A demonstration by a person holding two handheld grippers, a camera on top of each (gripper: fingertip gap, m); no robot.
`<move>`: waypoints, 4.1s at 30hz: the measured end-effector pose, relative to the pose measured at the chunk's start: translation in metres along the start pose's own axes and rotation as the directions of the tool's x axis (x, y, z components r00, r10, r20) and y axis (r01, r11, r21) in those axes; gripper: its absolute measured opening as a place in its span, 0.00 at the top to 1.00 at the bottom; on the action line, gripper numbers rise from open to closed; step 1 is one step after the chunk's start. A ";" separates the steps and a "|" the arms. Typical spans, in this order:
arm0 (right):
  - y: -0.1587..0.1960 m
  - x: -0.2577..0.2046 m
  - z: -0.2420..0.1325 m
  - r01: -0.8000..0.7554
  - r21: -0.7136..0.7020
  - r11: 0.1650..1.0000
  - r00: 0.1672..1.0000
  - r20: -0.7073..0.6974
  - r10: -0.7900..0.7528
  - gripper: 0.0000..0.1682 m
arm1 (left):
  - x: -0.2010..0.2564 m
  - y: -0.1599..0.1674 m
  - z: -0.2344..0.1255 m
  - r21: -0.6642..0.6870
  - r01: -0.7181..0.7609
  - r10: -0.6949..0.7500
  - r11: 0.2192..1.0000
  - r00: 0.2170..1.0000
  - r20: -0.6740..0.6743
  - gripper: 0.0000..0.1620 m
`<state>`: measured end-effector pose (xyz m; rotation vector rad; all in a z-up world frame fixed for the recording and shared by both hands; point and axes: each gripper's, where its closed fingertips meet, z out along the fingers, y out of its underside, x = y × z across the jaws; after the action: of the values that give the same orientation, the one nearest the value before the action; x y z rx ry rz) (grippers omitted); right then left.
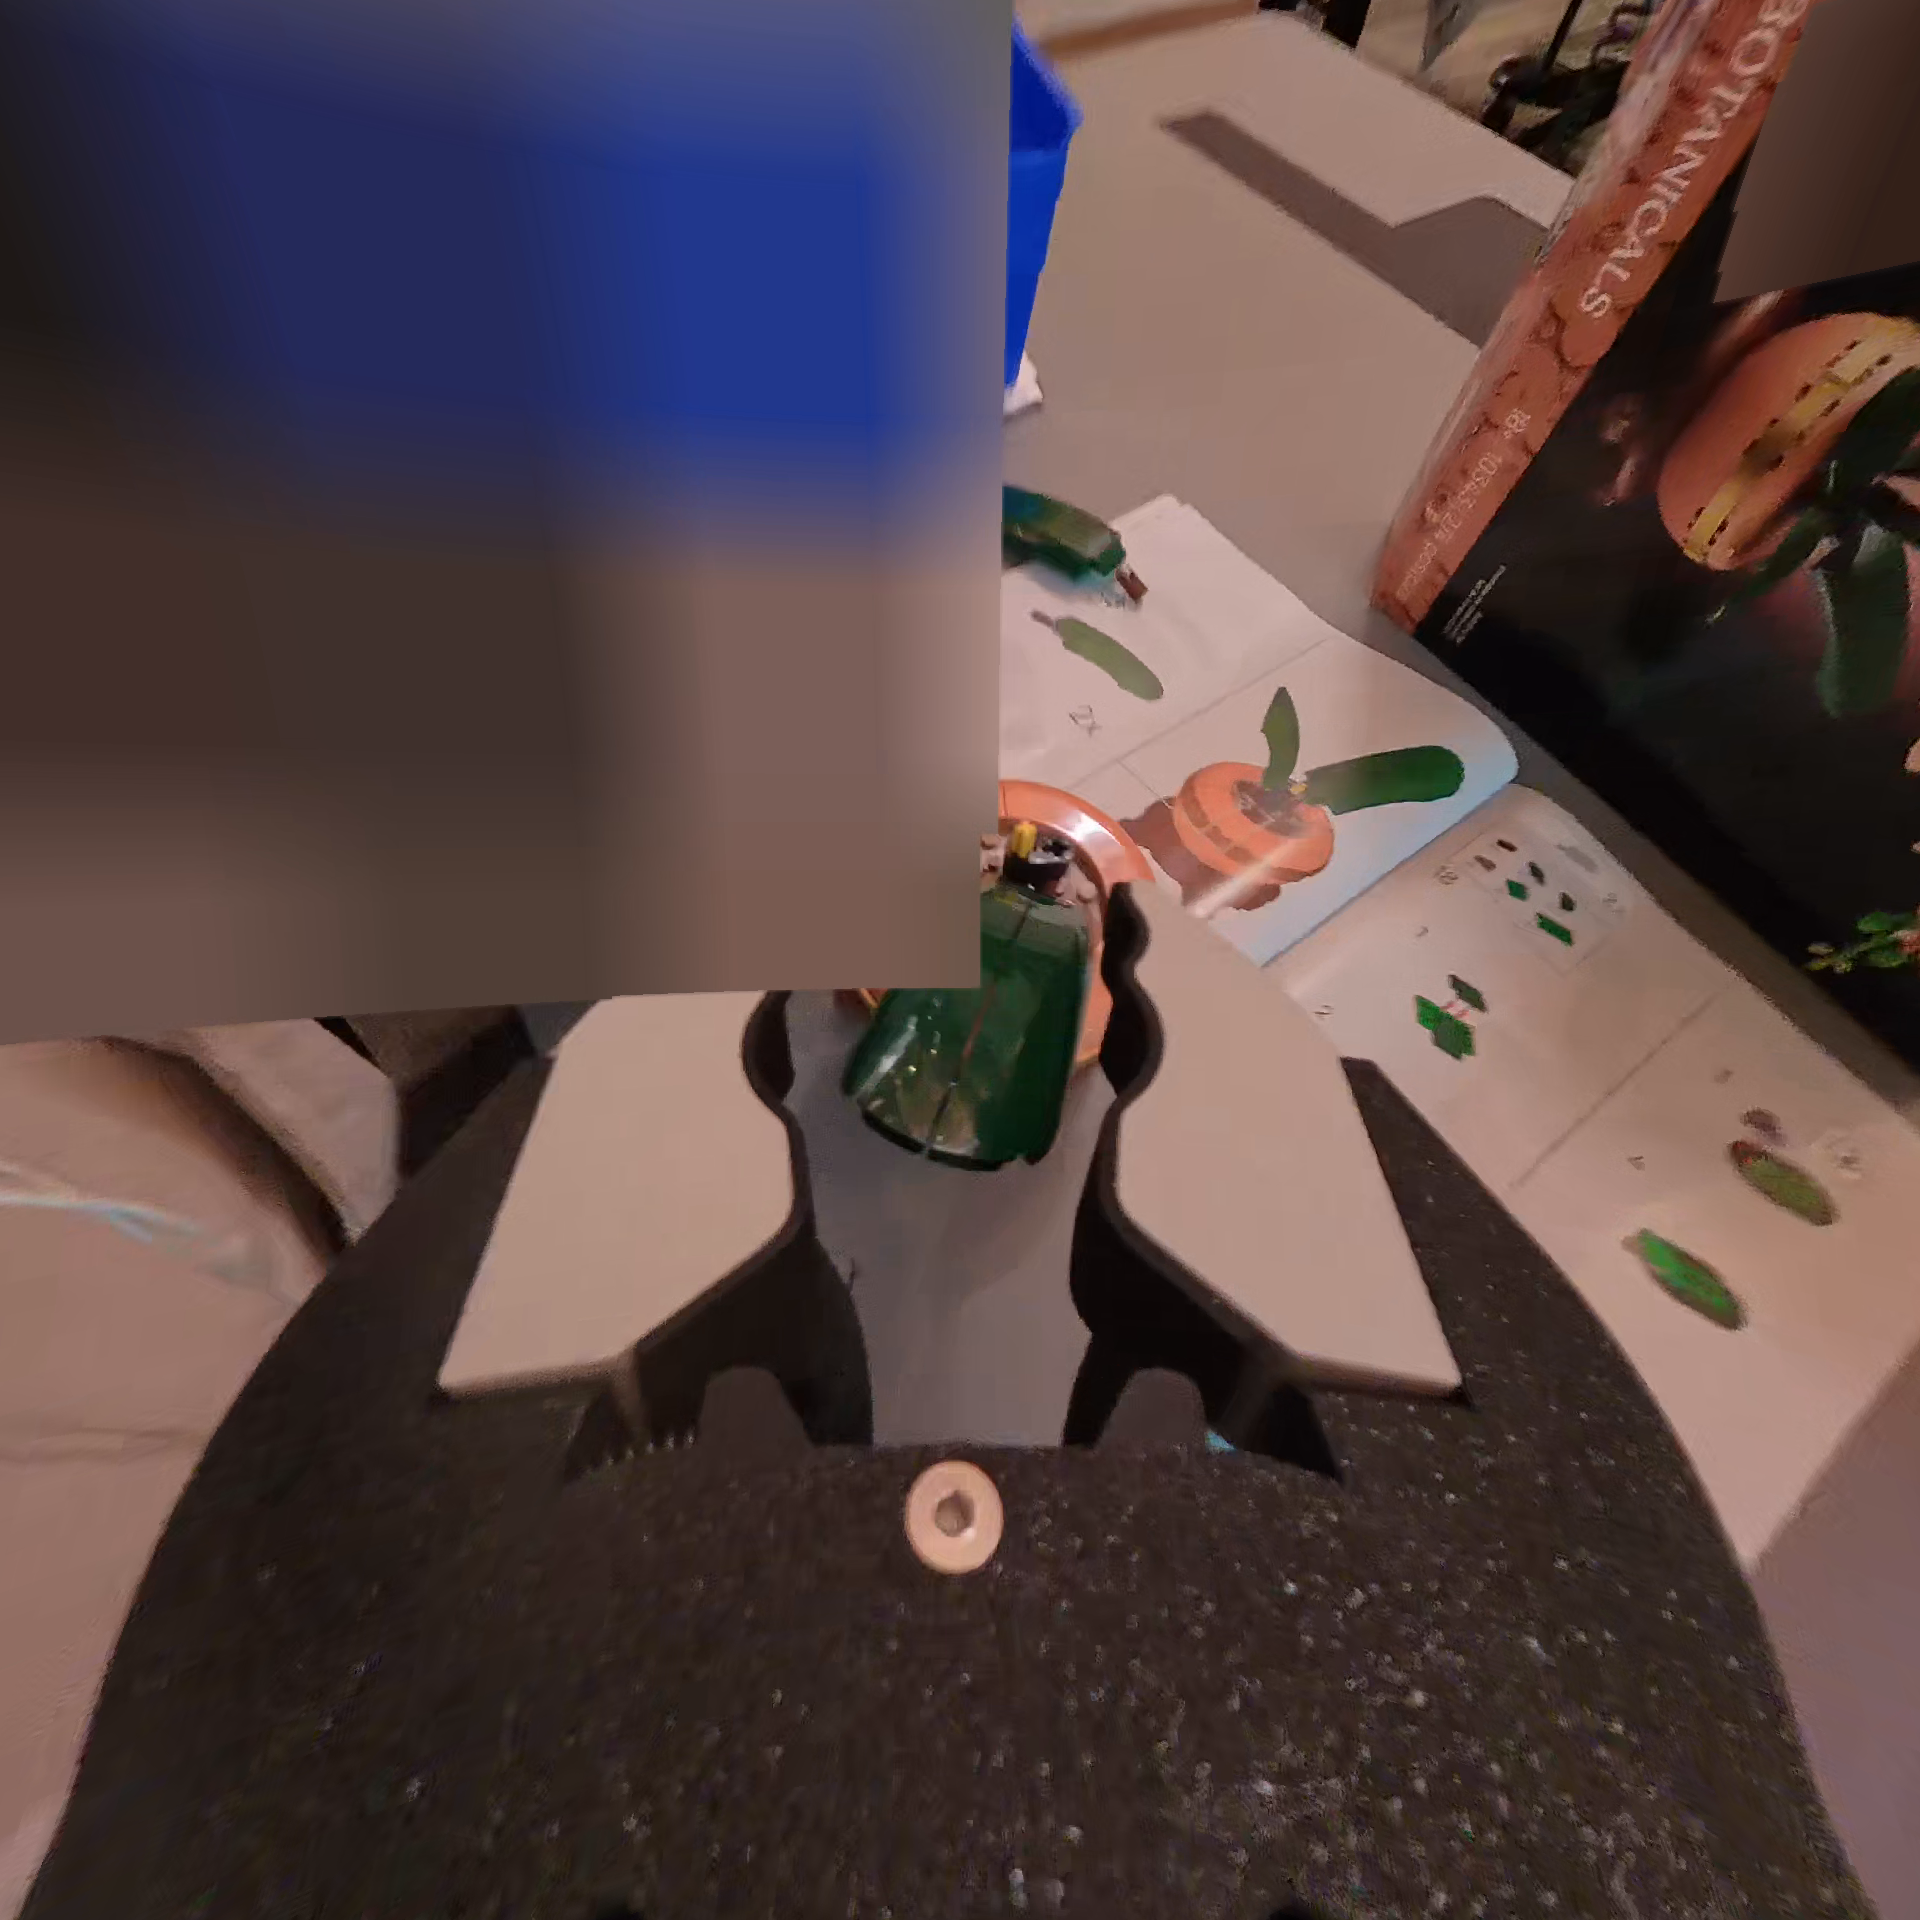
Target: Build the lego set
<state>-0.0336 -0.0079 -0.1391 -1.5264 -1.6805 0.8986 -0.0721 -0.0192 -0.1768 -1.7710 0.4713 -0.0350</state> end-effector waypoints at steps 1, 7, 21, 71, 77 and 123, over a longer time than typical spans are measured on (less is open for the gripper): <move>0.003 0.002 0.001 0.049 -0.021 0.999 0.999 -0.001 -0.049 0.70 | -0.002 -0.002 -0.002 0.018 0.009 -0.008 1.000 0.999 -0.044 0.54; 0.008 0.006 -0.002 0.209 -0.068 0.976 0.968 0.157 -0.196 0.80 | 0.005 -0.007 0.008 0.119 -0.007 0.034 0.993 0.974 -0.223 0.54; 0.005 0.022 -0.001 0.520 0.045 0.853 0.746 0.462 -0.479 0.72 | 0.020 0.005 0.040 0.016 -0.018 0.023 1.000 0.890 -0.455 0.47; -0.037 0.026 -0.013 0.475 -0.174 0.862 0.840 0.381 -0.386 1.00 | 0.022 0.005 0.036 0.039 -0.016 0.032 0.999 0.883 -0.468 0.47; 0.007 0.024 0.022 0.528 -0.472 0.706 0.842 0.401 -0.361 1.00 | 0.022 0.005 0.036 0.041 -0.022 0.038 0.999 0.888 -0.458 0.47; -0.015 0.047 0.033 0.331 -0.434 0.838 0.931 0.298 -0.213 1.00 | 0.031 0.005 0.033 0.046 -0.023 0.043 0.999 0.864 -0.502 0.47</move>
<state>-0.0735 0.0365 -0.1419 -1.4600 -2.3652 0.5482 -0.0359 -0.0003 -0.1969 -1.7065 0.8714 -0.4921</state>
